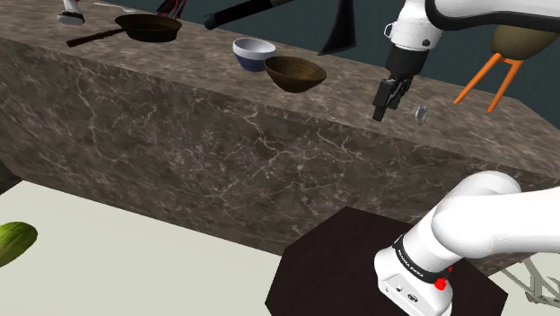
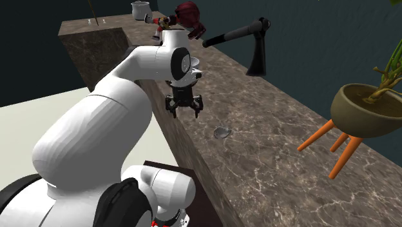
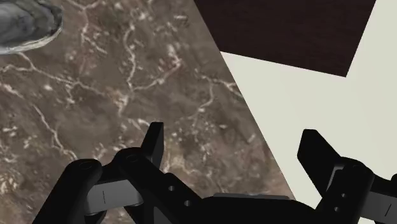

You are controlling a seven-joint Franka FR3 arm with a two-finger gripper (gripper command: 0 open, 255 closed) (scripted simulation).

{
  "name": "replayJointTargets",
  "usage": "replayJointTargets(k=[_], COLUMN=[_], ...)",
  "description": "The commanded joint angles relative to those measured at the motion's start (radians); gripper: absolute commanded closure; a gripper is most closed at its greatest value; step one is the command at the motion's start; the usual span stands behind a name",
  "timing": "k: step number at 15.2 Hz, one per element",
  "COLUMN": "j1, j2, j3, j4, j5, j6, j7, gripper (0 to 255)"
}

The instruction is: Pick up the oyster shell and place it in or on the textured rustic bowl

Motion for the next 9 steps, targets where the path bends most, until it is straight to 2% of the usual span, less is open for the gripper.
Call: replayJointTargets(k=[1,9], j1=[0.0,-0.082], j2=[0.0,0.166], j3=[0.0,-0.191], j4=[0.0,0.146], j5=[0.0,-0.111], j6=[0.0,-0.146], j7=[0.0,-0.185], gripper=[0,0])
